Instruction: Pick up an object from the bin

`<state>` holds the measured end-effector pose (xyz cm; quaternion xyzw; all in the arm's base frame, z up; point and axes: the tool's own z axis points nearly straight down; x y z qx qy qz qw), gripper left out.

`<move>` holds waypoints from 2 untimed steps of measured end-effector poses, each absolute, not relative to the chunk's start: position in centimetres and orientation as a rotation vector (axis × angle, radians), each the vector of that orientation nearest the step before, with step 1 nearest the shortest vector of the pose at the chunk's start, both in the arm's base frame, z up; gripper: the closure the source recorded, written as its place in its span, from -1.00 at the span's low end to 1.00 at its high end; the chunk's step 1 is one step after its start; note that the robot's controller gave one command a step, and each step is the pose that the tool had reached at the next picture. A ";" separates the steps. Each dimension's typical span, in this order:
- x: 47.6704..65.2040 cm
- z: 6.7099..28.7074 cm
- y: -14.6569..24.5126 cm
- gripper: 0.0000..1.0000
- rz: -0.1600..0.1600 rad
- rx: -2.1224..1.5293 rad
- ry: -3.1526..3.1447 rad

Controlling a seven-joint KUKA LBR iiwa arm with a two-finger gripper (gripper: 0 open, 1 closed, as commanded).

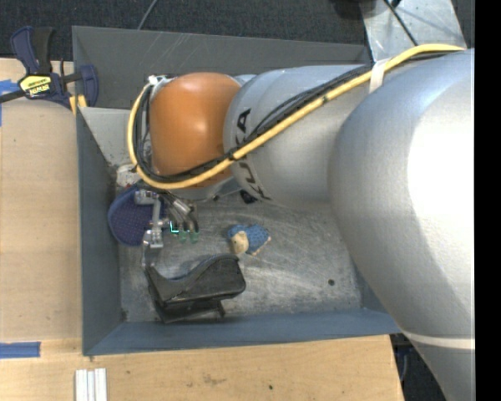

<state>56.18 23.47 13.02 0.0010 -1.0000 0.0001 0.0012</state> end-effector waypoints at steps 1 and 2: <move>60.0 10.8 23.1 -1.00 -0.018 0.190 -3.159; 60.4 10.9 23.0 1.00 -0.023 0.184 -3.173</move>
Offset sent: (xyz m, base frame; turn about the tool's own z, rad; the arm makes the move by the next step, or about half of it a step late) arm 0.0433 -0.0121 -0.0479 -0.1287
